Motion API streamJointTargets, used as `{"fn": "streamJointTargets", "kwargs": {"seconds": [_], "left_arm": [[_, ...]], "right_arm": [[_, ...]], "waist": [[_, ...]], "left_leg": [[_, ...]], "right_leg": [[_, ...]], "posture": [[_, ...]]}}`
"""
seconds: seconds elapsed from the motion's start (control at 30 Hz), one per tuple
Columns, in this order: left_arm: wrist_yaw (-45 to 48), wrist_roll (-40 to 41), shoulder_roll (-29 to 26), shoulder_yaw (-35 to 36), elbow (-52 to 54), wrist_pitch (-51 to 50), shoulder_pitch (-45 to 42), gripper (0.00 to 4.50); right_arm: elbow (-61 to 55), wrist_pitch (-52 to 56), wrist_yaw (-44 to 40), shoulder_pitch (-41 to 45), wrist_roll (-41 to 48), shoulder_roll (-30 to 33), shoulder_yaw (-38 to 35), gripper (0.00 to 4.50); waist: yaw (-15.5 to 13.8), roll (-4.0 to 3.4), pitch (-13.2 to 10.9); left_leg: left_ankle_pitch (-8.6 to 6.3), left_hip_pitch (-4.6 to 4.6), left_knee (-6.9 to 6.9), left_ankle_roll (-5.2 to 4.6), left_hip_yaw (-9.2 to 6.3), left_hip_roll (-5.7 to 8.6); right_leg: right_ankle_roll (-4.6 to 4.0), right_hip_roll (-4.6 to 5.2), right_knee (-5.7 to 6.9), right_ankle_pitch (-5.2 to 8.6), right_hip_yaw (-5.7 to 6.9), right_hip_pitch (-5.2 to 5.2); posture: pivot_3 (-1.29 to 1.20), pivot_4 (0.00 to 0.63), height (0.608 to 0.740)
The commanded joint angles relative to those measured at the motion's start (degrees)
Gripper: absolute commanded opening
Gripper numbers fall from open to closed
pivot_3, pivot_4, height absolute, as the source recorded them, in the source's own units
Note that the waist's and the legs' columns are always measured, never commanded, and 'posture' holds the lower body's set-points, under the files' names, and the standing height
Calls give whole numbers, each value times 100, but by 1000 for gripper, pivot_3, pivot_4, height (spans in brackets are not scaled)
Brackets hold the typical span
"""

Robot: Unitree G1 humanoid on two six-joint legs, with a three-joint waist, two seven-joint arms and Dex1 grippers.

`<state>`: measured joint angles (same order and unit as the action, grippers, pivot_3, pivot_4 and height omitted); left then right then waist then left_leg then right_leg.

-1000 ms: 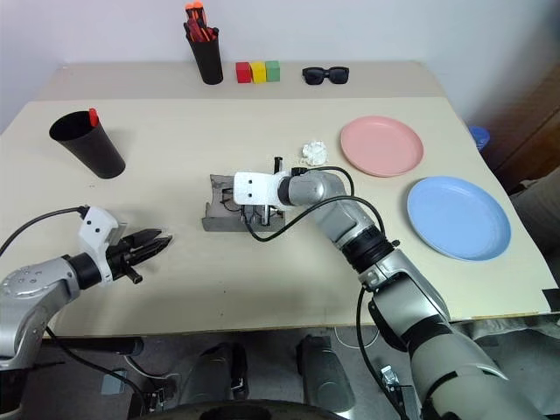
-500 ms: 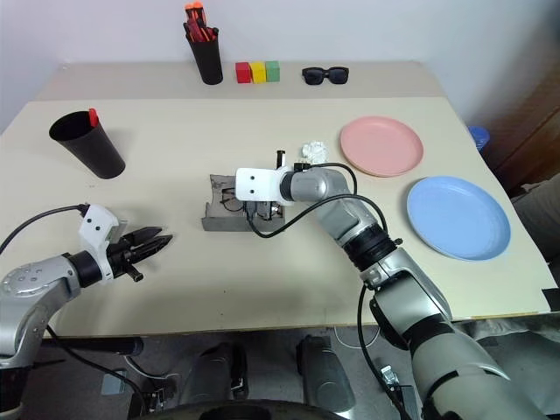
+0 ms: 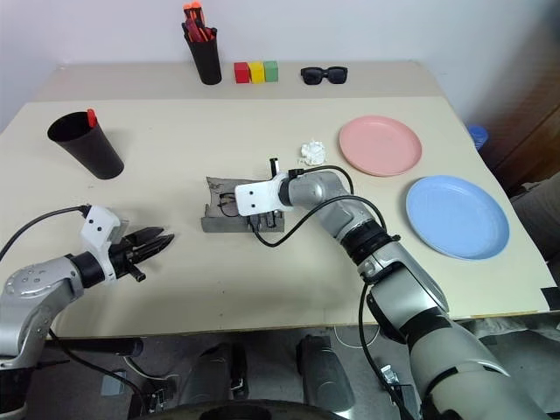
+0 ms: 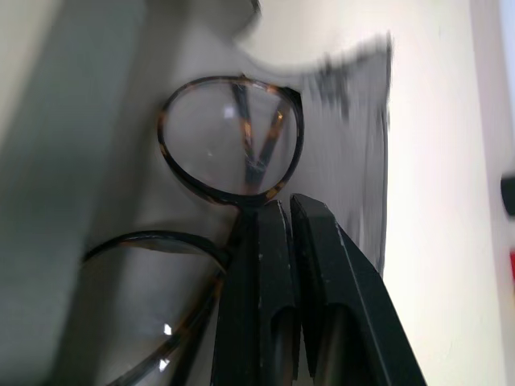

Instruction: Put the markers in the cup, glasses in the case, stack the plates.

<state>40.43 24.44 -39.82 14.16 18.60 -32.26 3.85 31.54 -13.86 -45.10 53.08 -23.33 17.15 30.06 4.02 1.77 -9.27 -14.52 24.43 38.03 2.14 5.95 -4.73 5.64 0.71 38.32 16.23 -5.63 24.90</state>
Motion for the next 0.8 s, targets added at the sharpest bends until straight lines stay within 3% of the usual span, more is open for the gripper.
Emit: {"fn": "streamJointTargets", "kwargs": {"seconds": [0.03, 0.23, 0.47, 0.6, 0.8], "left_arm": [[-26, 54, -8, 98, 191, 39, -36, 1352], [10, 34, 18, -58, -59, 131, -553, 1352], [-22, -495, 181, -868, -1329, 325, -2584, 1352], [172, -1036, 451, -1554, -2548, 655, -3948, 1352], [590, -1916, 1282, -2392, -5719, 1641, -6089, 1352]], "right_arm": [[-582, -188, -218, -88, 291, 42, -159, 96], [-1244, 79, -50, -290, 293, 256, -447, 96], [-2700, 1040, -332, -999, 816, 776, -1158, 96], [-3848, 1886, -701, -1769, 1299, 1232, -1576, 96], [-5668, 3638, -958, -3434, 2396, 1766, -2507, 96]], "waist": [[-5, 0, 0], [-39, 0, 0], [-171, 2, 1], [-302, 0, 0], [-369, 2, 0]], "left_leg": [[0, -1, 0, 0, 0, 0], [1, -1, 6, 1, -3, 1], [1, -2, 11, 1, -4, 3], [1, -2, 16, 0, -8, 7], [1, 0, 19, -2, -14, 11]], "right_leg": [[0, 0, 0, 0, 0, -1], [-1, 1, 2, 0, 3, -5], [2, -3, 1, -1, 3, -11], [4, -4, -2, -2, 7, -18], [6, -6, -10, -1, 9, -24]], "posture": [[0, 150, 722], [0, 150, 722], [0, 150, 722], [0, 150, 722], [0, 150, 722]]}}
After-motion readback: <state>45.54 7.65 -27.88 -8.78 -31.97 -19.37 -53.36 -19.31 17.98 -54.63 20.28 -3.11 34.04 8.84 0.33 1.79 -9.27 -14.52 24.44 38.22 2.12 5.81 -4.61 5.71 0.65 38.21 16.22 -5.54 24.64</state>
